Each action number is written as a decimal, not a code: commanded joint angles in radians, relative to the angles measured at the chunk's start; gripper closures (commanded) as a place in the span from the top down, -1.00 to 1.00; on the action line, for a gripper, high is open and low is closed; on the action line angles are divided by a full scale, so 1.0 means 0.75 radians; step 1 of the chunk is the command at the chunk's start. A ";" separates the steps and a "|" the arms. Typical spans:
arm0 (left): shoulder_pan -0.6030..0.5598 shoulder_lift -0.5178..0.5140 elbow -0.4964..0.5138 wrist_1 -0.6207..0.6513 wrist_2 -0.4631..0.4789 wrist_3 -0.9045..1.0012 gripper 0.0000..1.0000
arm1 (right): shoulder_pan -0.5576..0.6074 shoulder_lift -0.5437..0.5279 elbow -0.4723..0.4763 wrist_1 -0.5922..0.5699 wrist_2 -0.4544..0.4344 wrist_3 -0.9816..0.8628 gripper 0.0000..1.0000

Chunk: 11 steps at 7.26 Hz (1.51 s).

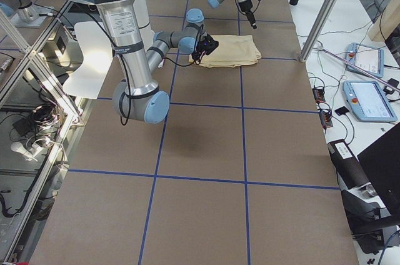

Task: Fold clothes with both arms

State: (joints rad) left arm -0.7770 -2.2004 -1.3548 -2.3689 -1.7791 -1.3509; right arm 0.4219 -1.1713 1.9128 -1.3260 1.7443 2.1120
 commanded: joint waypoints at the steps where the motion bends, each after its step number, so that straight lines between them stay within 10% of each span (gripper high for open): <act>1: -0.003 0.107 -0.228 0.161 -0.007 0.001 0.46 | -0.114 0.044 -0.069 0.001 -0.147 0.151 0.98; 7: -0.003 0.109 -0.229 0.166 -0.003 0.001 0.46 | -0.166 0.136 -0.225 0.011 -0.221 0.174 0.87; 11: -0.003 0.109 -0.229 0.166 -0.003 0.001 0.46 | -0.174 0.144 -0.241 0.011 -0.221 0.176 0.35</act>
State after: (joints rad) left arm -0.7792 -2.1184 -1.5263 -2.2442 -1.7810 -1.3499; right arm 0.2925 -1.0654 1.7353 -1.3177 1.5786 2.2437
